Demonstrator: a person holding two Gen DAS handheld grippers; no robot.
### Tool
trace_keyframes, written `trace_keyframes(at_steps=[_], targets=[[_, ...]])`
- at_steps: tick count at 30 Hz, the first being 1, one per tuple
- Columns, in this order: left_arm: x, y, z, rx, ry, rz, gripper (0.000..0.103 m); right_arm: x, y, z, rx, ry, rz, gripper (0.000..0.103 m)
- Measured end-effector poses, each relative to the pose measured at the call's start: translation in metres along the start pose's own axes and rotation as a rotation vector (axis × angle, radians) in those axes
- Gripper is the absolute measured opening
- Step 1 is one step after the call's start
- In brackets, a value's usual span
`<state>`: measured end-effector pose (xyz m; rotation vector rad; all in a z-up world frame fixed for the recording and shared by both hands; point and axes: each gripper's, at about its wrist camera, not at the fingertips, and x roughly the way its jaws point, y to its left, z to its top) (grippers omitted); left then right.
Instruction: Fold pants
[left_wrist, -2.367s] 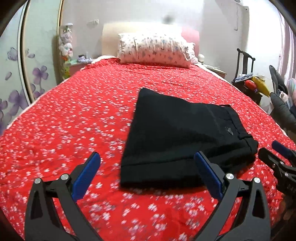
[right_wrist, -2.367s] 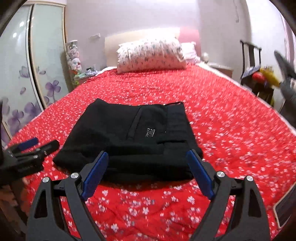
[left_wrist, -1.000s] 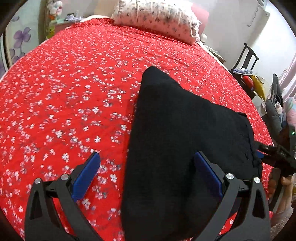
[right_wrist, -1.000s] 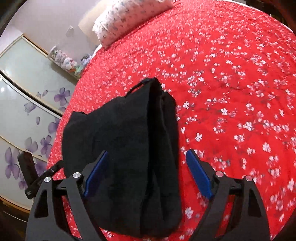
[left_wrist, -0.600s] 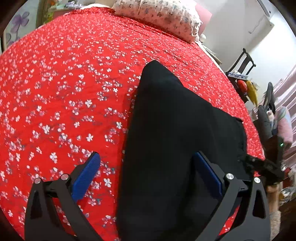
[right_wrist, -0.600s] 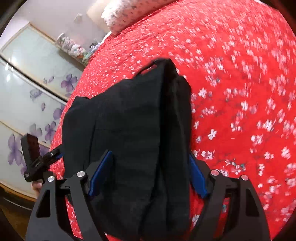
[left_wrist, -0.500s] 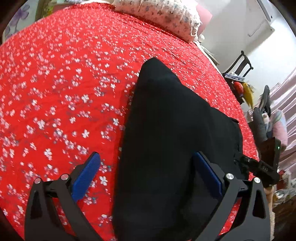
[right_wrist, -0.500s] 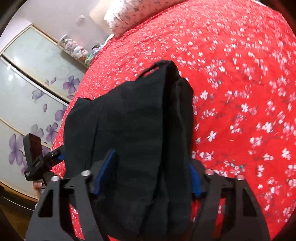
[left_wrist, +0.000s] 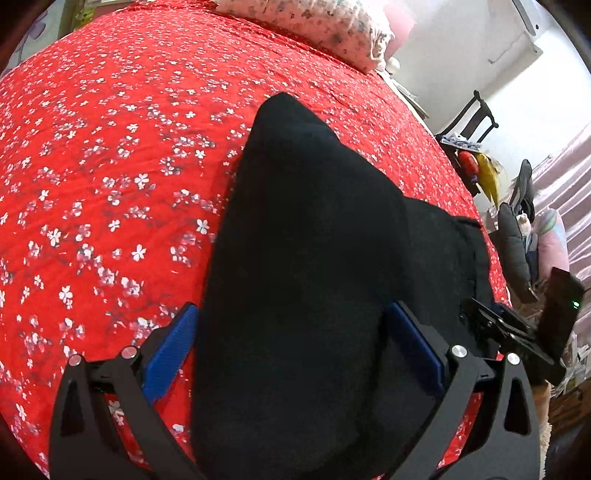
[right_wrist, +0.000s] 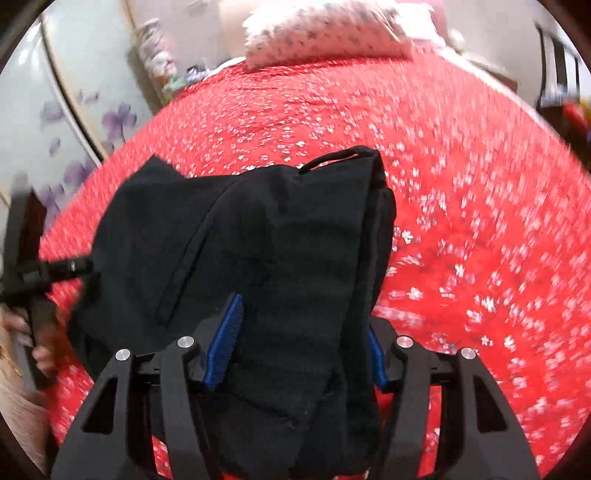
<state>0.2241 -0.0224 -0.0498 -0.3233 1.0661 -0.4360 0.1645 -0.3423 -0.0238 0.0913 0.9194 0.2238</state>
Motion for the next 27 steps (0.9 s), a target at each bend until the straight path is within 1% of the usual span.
trace_keyframes(at_steps=[2,3,4,5,6,7,9,11,14,18,21,23,27], targets=[[0.0,0.0,0.0,0.002,0.001,-0.003,0.101,0.002,-0.014,0.0,0.078,0.019,0.068,0.062],[0.0,0.0,0.0,0.0,0.003,-0.009,0.101,0.007,-0.03,-0.001,0.16,0.035,0.136,0.064],[0.001,0.001,0.001,-0.003,0.005,-0.014,0.101,0.011,-0.041,-0.004,0.218,0.045,0.18,0.066],[0.001,0.003,0.001,-0.006,0.007,-0.019,0.101,0.018,-0.055,-0.009,0.299,0.059,0.251,0.066],[0.002,0.003,0.001,-0.007,0.008,-0.02,0.101,0.019,-0.055,-0.011,0.31,0.057,0.267,0.063],[0.002,0.004,0.001,-0.006,0.009,-0.02,0.101,0.014,-0.051,-0.01,0.283,0.041,0.258,0.057],[0.002,0.004,0.001,-0.005,0.009,-0.019,0.101,-0.003,-0.025,-0.006,0.117,-0.011,0.201,0.052],[0.002,0.005,0.001,-0.011,0.008,-0.022,0.101,-0.016,-0.001,-0.007,-0.024,-0.06,0.175,0.051],[0.002,0.006,0.0,-0.018,0.006,-0.027,0.101,-0.02,0.011,-0.01,-0.113,-0.078,0.122,0.049],[0.001,0.007,0.0,-0.024,0.006,-0.031,0.101,-0.019,0.001,-0.01,-0.062,-0.078,0.155,0.043],[0.001,0.009,0.0,-0.034,0.008,-0.047,0.101,-0.018,0.001,-0.006,-0.047,-0.082,0.171,0.043],[0.001,0.012,0.002,-0.053,0.008,-0.072,0.101,-0.015,-0.009,-0.005,0.017,-0.071,0.209,0.042],[0.001,0.013,0.003,-0.075,0.001,-0.09,0.099,-0.01,-0.023,-0.005,0.107,-0.058,0.265,0.042]])
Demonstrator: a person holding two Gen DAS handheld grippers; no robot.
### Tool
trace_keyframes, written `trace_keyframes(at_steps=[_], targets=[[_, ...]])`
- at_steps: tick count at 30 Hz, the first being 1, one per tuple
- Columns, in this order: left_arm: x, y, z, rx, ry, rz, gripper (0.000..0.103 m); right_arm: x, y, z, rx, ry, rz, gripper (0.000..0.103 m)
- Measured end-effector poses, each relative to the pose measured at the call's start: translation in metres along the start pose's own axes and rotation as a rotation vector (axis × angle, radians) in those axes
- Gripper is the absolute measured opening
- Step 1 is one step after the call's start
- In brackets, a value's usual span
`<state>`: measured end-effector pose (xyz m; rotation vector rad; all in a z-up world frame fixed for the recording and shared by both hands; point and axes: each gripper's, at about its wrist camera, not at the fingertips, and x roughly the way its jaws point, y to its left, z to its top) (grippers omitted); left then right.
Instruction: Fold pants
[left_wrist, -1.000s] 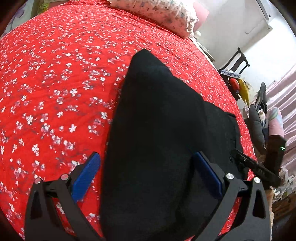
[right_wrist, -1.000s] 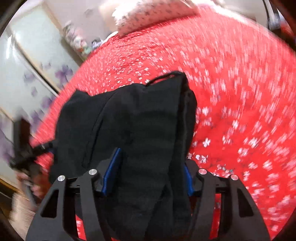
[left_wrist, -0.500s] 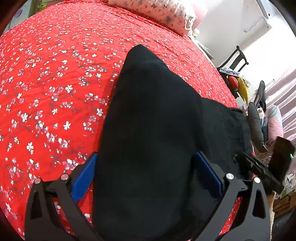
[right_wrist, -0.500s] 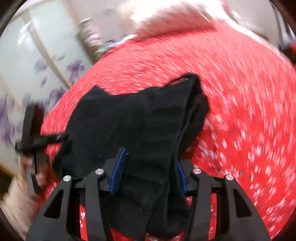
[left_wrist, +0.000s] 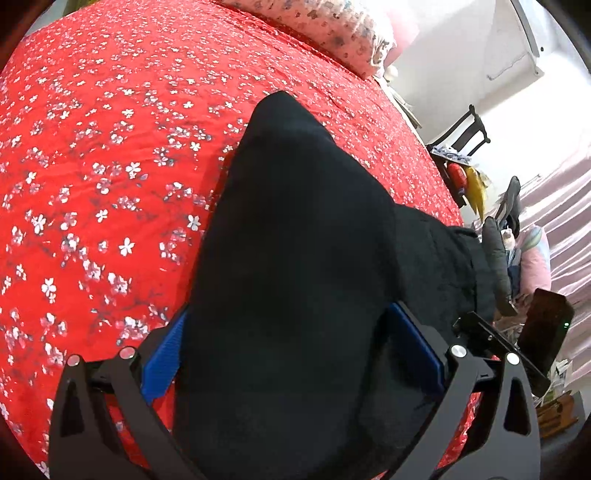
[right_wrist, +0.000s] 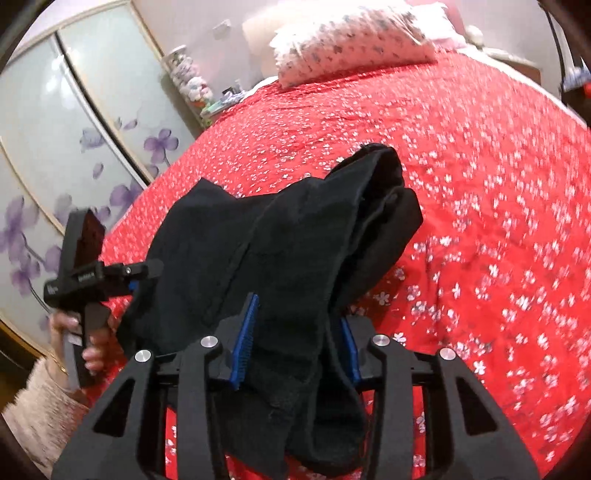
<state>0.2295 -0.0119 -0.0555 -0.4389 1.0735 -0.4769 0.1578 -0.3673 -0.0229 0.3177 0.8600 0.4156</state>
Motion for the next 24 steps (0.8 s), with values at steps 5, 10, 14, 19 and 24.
trace_keyframes(at_steps=[5,10,14,19,24], targets=[[-0.005,-0.005,-0.005,0.008,-0.025,0.047,0.074,0.002,-0.024,0.0,0.174,-0.017,0.097,0.038],[-0.015,-0.014,-0.009,0.034,-0.061,0.039,0.04,-0.003,-0.023,0.001,0.228,-0.038,0.129,0.036],[-0.028,-0.025,-0.011,0.056,-0.102,0.015,0.021,-0.009,-0.018,0.004,0.238,-0.075,0.156,0.034],[-0.054,-0.044,-0.012,0.085,-0.212,-0.035,0.017,-0.024,-0.01,0.015,0.236,-0.172,0.205,0.033],[-0.08,-0.058,-0.01,0.12,-0.318,-0.068,0.017,-0.043,0.0,0.026,0.168,-0.283,0.255,0.033]])
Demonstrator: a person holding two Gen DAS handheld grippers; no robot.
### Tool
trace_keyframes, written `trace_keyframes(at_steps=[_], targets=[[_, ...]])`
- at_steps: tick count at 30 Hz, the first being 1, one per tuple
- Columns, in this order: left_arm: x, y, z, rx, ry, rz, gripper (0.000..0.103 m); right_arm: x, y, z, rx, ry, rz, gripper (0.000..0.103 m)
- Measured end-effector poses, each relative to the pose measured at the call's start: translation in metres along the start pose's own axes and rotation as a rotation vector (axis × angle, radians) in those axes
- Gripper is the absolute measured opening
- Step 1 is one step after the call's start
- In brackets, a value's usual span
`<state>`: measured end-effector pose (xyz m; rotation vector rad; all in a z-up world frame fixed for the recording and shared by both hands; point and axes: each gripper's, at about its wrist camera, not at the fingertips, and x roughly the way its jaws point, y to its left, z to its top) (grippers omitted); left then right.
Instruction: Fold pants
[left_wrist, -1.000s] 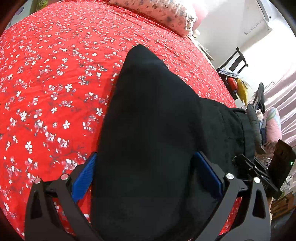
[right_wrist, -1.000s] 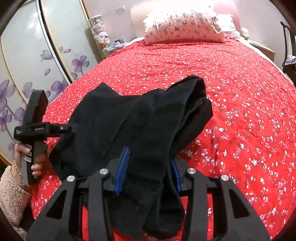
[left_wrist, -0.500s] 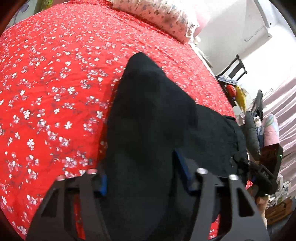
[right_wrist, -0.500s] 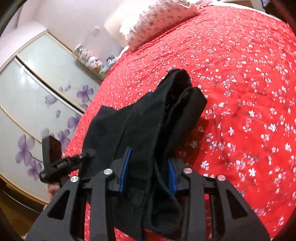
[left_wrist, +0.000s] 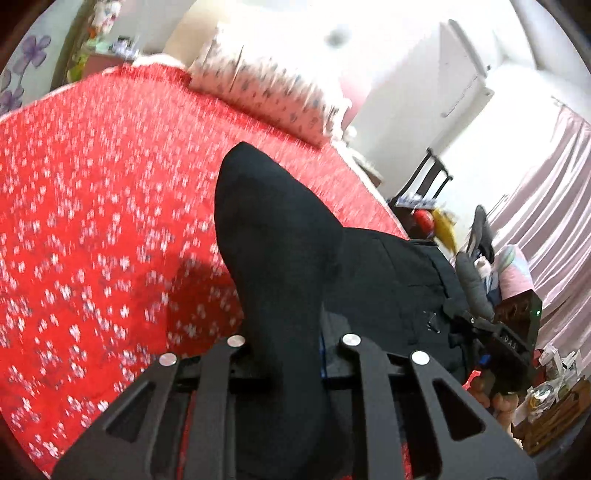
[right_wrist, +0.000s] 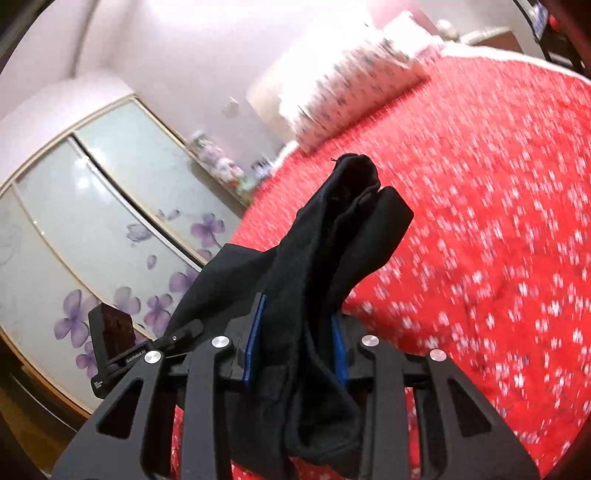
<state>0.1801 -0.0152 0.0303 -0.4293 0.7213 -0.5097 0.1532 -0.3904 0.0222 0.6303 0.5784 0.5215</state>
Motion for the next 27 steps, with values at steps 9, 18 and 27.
trace_keyframes(at_steps=[9,18,27], targets=[[0.012,0.008,-0.003,-0.002,0.006,0.042,0.017,0.018,-0.01,-0.004,-0.02,0.032,-0.057,0.033],[0.052,0.062,-0.03,-0.168,0.134,0.189,0.086,0.044,-0.046,-0.02,0.02,0.196,-0.267,0.041],[-0.013,0.043,-0.018,-0.075,-0.113,0.401,0.099,-0.006,0.001,-0.001,-0.121,0.008,-0.29,0.071]])
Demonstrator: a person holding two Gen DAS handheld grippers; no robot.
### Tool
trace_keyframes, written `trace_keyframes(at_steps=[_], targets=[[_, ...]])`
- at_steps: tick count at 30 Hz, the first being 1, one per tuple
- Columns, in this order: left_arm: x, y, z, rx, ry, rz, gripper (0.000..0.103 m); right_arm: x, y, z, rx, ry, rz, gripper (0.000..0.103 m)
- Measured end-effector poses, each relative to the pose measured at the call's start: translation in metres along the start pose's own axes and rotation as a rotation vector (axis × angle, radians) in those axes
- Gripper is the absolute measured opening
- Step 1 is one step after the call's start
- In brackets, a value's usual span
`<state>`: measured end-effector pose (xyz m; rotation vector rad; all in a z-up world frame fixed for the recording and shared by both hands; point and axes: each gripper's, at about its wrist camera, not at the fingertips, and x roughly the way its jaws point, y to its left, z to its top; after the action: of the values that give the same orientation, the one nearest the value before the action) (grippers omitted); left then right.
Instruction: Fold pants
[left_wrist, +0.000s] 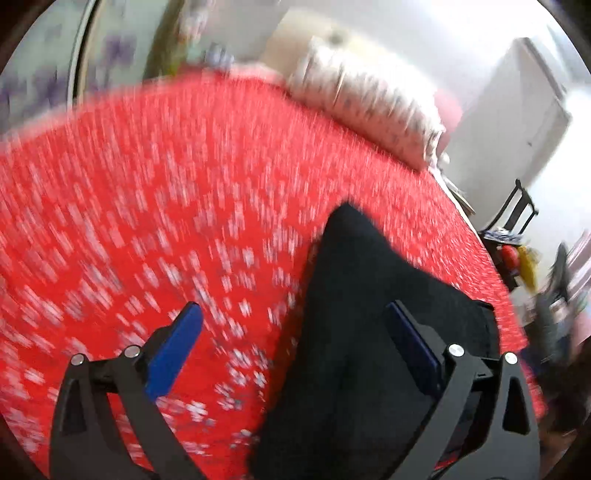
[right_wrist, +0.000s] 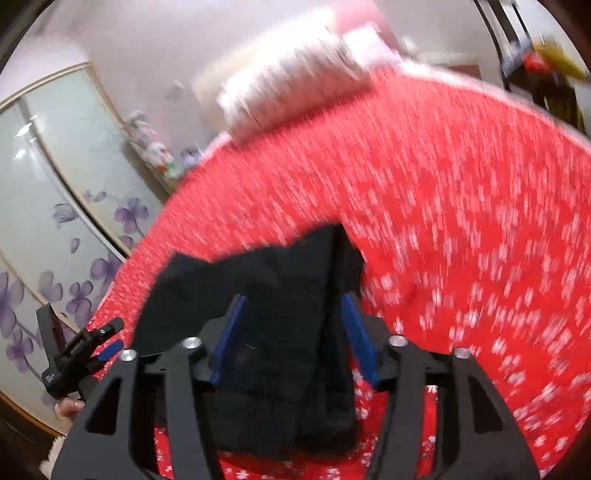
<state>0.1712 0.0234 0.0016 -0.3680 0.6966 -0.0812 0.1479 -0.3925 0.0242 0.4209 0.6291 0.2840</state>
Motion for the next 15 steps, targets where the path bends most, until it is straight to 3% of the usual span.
trace_keyframes(at_steps=[1,2,4,6,7,10,15], targets=[[-0.013,-0.011,-0.002,0.064,-0.05,-0.006,0.101,-0.002,0.006,0.001,-0.013,-0.001,0.061,0.084],[-0.018,-0.024,-0.004,0.122,-0.064,-0.046,0.101,-0.001,0.013,-0.002,-0.023,0.025,0.134,0.087],[-0.015,-0.043,-0.013,0.193,-0.011,-0.131,0.101,0.015,0.021,-0.008,-0.021,0.113,0.175,0.088],[0.001,-0.056,-0.024,0.238,0.083,-0.151,0.101,0.045,0.016,-0.02,-0.007,0.239,0.079,0.088],[0.016,-0.06,-0.033,0.261,0.146,-0.12,0.101,0.063,0.006,-0.03,0.012,0.301,0.03,0.086],[0.045,-0.066,-0.05,0.332,0.241,0.012,0.101,0.07,0.004,-0.038,-0.039,0.266,0.011,0.087],[0.028,-0.058,-0.048,0.254,0.2,-0.005,0.101,0.046,0.025,-0.034,-0.083,0.189,-0.079,0.087]])
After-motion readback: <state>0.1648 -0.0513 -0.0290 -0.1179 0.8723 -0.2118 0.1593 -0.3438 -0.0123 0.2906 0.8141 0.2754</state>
